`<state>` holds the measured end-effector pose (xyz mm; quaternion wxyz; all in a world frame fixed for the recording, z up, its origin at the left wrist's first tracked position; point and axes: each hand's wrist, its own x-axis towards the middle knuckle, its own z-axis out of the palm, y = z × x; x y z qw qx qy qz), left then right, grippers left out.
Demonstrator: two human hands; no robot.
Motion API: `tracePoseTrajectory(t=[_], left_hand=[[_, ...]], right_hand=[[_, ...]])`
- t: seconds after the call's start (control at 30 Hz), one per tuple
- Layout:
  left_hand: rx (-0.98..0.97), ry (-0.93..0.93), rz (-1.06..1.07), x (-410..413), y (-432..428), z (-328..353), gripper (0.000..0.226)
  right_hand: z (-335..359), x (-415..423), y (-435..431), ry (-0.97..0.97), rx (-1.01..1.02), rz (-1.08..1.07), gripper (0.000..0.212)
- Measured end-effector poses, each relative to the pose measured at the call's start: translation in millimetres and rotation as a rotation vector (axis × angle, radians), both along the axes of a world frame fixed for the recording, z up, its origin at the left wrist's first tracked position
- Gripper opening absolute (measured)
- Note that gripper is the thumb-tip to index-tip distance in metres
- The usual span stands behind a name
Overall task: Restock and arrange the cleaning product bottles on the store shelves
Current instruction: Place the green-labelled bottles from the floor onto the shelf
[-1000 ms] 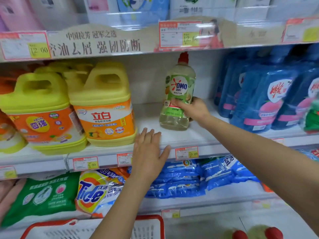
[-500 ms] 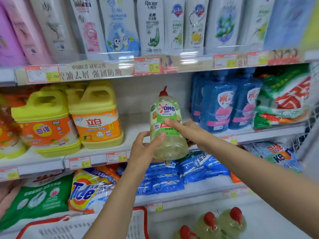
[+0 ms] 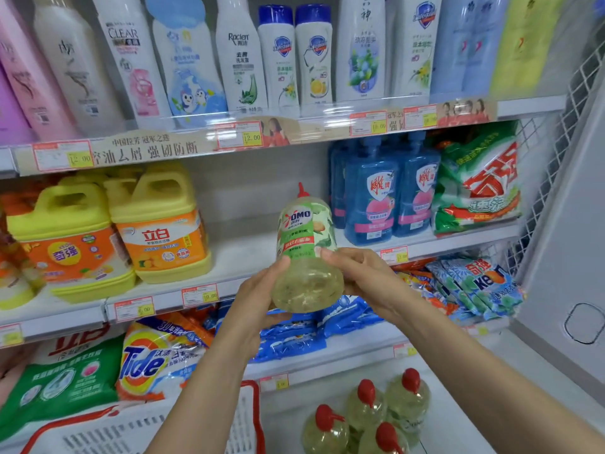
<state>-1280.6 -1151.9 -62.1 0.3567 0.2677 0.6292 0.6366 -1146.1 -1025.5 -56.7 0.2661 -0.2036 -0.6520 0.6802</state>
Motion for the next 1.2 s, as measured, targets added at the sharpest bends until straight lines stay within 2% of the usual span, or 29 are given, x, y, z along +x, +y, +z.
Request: tracePoseTrajectory(t=[0.13, 0.2, 0.23, 0.27, 0.37, 0.43, 0.53, 0.6, 0.67, 0.73, 0.83, 0.9, 0.97, 1.07, 1.13, 1.2], left_hand=[[-0.009, 0.129, -0.030, 12.7, 4.1, 7.1, 0.041], [0.001, 0.166, 0.001, 19.1, 5.0, 2.6, 0.034], [0.019, 0.142, 0.007, 17.4, 4.5, -0.4, 0.040], [0.030, 0.092, 0.004, 15.1, 3.7, -1.5, 0.048], [0.031, -0.005, -0.066, 6.9, -0.4, -6.6, 0.057], [0.017, -0.051, -0.157, 9.0, -1.4, -12.3, 0.062], [-0.026, -0.030, -0.261, 15.8, 2.2, -19.6, 0.059], [-0.075, 0.068, -0.288, 16.4, 5.2, -15.9, 0.057], [-0.078, 0.224, -0.288, 16.2, 8.4, -11.0, 0.057], [-0.014, 0.310, -0.248, 17.7, 12.2, -11.1, 0.064], [0.032, 0.423, -0.163, 20.3, 17.6, -20.1, 0.060], [0.091, 0.351, -0.157, 17.2, 19.6, -23.0, 0.044], [0.154, 0.145, -0.167, 10.9, 18.3, -23.6, 0.036], [0.179, -0.182, -0.215, 6.6, 17.6, -26.5, 0.046], [0.147, -0.263, -0.290, 10.4, 17.6, -29.8, 0.049], [0.064, -0.185, -0.343, 12.0, 17.2, -34.7, 0.049]], right_hand=[[-14.7, 4.8, -11.9, 0.046, 0.195, -0.098, 0.041], [-15.2, 7.2, -14.8, 0.072, 0.226, -0.101, 0.034], [-12.7, 8.7, -15.1, 0.085, 0.194, -0.103, 0.028], [-11.5, 9.0, -13.2, 0.091, 0.155, -0.115, 0.031], [-26.0, 0.3, 0.4, 0.076, 0.043, -0.174, 0.068], [-37.7, -9.0, 1.5, 0.111, -0.099, -0.094, 0.082], [-44.2, -16.0, 1.2, 0.284, -0.405, 0.088, 0.098], [-42.5, -17.8, 3.9, 0.379, -0.463, 0.081, 0.099], [-40.9, -19.7, 6.0, 0.370, -0.370, -0.028, 0.090], [-40.3, -19.8, 7.5, 0.287, -0.184, -0.183, 0.081], [-40.3, -15.8, 9.3, 0.224, -0.069, -0.238, 0.083], [-35.7, -8.9, 14.1, 0.208, -0.069, -0.201, 0.075], [-34.3, -1.9, 25.7, 0.161, -0.042, -0.195, 0.065], [-40.0, 0.4, 35.4, 0.144, -0.096, -0.152, 0.067], [-46.6, -1.3, 32.0, 0.199, -0.219, -0.080, 0.069], [-46.2, -2.6, 26.2, 0.262, -0.426, 0.006, 0.065]])
